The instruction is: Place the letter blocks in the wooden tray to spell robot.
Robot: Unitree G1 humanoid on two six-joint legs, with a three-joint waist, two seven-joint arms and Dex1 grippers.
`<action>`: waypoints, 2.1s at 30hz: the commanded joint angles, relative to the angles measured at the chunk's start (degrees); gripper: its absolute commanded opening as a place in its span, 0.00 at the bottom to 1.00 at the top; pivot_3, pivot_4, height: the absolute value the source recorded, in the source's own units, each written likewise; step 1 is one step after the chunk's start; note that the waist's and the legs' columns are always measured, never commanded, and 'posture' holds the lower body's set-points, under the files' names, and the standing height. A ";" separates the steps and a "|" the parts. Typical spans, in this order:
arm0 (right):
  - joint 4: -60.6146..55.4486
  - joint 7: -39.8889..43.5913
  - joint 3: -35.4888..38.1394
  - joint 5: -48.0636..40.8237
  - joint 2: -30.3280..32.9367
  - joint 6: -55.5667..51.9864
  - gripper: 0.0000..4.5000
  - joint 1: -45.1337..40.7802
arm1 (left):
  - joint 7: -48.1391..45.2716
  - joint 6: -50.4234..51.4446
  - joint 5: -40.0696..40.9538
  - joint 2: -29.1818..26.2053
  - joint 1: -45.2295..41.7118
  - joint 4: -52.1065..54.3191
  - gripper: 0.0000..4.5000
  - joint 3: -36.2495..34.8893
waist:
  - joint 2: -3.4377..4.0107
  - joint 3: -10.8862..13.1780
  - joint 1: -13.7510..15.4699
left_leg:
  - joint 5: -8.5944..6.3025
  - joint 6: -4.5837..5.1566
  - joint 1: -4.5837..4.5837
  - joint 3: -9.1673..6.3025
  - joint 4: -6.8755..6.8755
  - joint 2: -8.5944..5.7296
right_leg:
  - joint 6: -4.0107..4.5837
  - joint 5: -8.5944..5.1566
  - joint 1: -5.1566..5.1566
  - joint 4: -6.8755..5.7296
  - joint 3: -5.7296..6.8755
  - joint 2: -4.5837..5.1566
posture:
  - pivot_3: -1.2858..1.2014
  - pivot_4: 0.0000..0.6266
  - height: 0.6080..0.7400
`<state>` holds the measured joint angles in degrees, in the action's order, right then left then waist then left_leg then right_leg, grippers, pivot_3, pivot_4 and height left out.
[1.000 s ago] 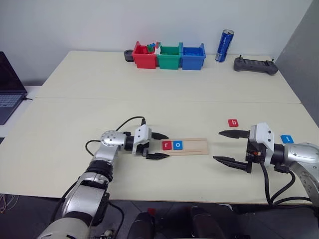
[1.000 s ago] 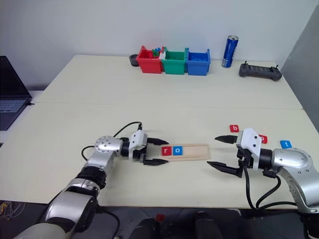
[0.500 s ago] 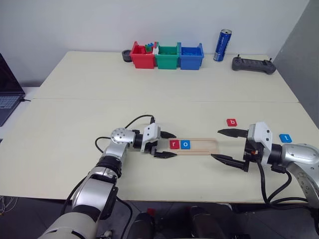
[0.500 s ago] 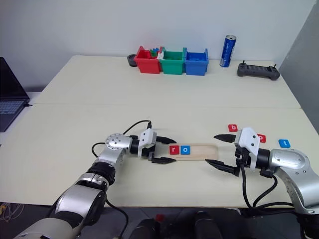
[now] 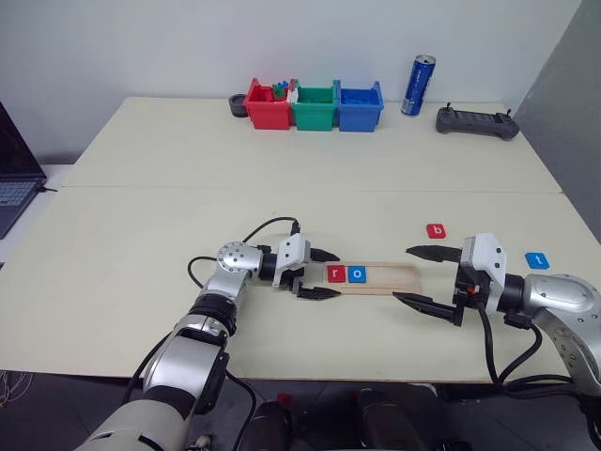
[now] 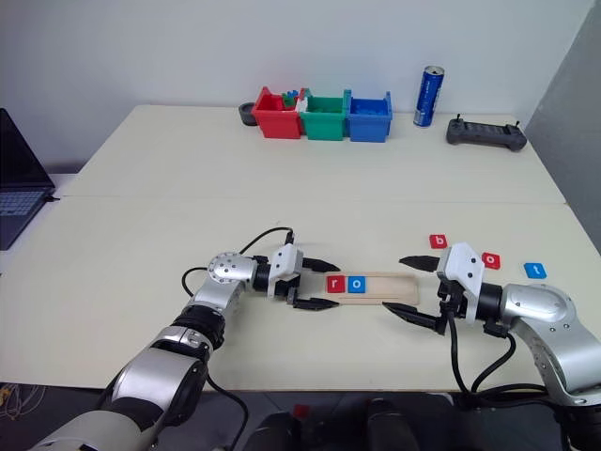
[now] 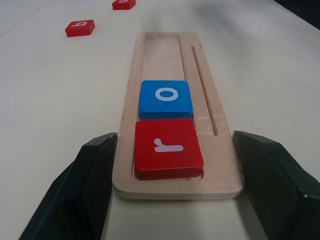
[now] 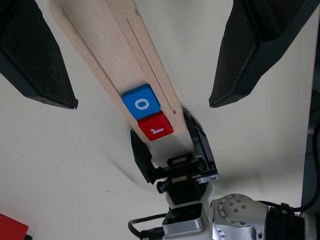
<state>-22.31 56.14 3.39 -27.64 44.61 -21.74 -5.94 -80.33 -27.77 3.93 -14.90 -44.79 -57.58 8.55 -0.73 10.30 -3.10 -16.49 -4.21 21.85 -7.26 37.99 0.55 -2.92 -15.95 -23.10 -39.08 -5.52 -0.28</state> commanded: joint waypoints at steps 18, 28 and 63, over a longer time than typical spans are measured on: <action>-2.40 -2.94 1.58 0.16 -1.21 0.95 1.00 2.13 | -0.07 17.90 8.76 -6.83 12.60 31.82 0.99 -2.50 | 0.02 -0.01 -0.20 | 0.00 0.00 -0.02 -0.03 -0.01 0.04 | 0.00 0.00 0.00 -0.03 0.00 0.00 | 0.52 0.24 1.00; -0.65 -7.36 2.21 2.13 -3.85 2.14 1.00 2.65 | 8.24 33.29 12.76 -9.14 23.85 55.81 0.99 -1.50 | 0.02 -0.01 0.20 | 0.01 -0.01 -0.03 -0.04 0.03 0.04 | 0.00 0.00 0.03 -0.04 0.00 0.02 | 0.52 0.24 1.00; -2.23 -18.04 5.08 3.11 -8.70 -0.71 1.00 4.87 | 16.62 36.43 15.20 -9.39 27.03 58.79 0.99 -1.71 | 0.04 -0.02 0.13 | 0.00 -0.01 -0.05 0.03 -0.02 0.06 | 0.01 0.00 0.02 -0.01 -0.04 0.01 | 0.52 0.24 1.00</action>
<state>-22.15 38.52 7.29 -24.11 35.92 -22.36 -0.98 -65.06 7.66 17.97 -24.47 -18.20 -2.25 6.96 -0.68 10.28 -2.97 -16.48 -4.21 21.80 -7.23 37.97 0.61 -2.91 -15.95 -23.08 -39.09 -5.56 -0.27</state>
